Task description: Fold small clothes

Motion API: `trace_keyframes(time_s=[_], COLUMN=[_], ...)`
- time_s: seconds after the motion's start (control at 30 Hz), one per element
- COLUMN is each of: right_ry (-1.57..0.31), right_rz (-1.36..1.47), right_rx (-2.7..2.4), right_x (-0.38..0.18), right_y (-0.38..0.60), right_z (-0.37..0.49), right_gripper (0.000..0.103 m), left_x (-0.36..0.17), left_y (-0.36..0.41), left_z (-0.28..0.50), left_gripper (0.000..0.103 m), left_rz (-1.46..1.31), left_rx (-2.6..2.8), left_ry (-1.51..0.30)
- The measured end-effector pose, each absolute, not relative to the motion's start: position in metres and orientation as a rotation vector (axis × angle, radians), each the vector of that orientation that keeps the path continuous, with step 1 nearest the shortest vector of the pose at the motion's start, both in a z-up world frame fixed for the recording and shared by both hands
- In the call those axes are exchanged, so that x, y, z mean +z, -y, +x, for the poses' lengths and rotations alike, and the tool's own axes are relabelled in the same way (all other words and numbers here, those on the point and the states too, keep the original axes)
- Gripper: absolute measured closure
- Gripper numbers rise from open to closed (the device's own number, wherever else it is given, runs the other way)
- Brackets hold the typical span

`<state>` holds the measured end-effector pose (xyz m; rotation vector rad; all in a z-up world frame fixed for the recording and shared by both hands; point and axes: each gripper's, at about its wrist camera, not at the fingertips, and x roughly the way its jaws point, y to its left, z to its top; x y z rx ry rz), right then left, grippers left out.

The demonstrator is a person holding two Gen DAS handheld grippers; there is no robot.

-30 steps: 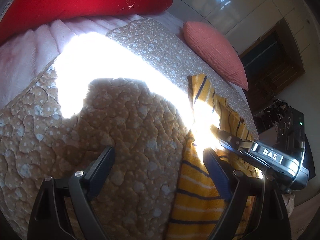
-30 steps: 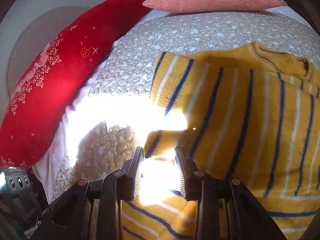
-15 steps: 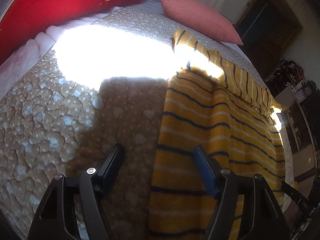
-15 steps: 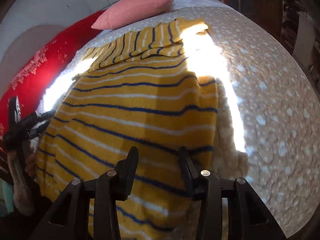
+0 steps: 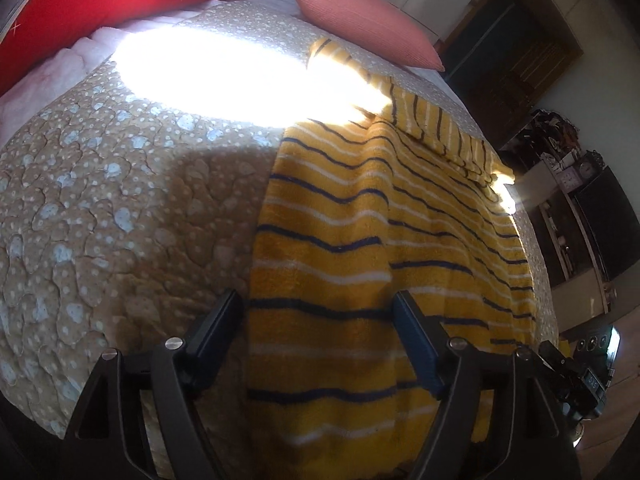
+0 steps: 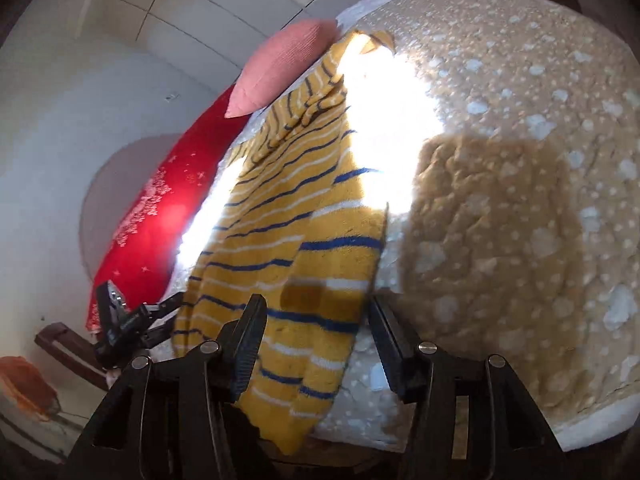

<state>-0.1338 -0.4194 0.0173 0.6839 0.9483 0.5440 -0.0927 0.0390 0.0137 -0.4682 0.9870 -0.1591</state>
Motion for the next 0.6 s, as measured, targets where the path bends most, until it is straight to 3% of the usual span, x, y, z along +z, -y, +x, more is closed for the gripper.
trace_keyframes(time_s=[0.2,0.4,0.43,0.47,0.5,0.6], right_ry=[-0.945,-0.965,-0.962,-0.97,-0.989,-0.999], right_rz=[0.712,0.604,0.57,0.543,0.54,0.645], right_rx=[0.668,0.628,0.602,0.572,0.563,0.596], right_x=[0.013,0.009,0.01,0.011,0.009,0.01], right_y=[0.388,0.359,0.355,0.352,0.353,0.365], right_z=[-0.132,-0.141,-0.142,-0.141,-0.139,-0.135], right_gripper=[0.045,0.052,0.061,0.07,0.092,0.093], left_x=[0.011,0.009,0.009,0.012,0.013,0.021], left_y=[-0.03,-0.03,-0.025,-0.022,-0.021,-0.031], left_z=[-0.106,-0.109,-0.108,-0.106,-0.104,-0.106], left_gripper=[0.039,0.039,0.043,0.054,0.093,0.091], left_rz=[-0.539,-0.555,-0.528,-0.485,-0.441,-0.551], left_rx=[-0.236,-0.232,-0.212,-0.161,-0.096,-0.107], left_ry=[-0.994,-1.01,-1.021,-1.036,-1.058,-1.056])
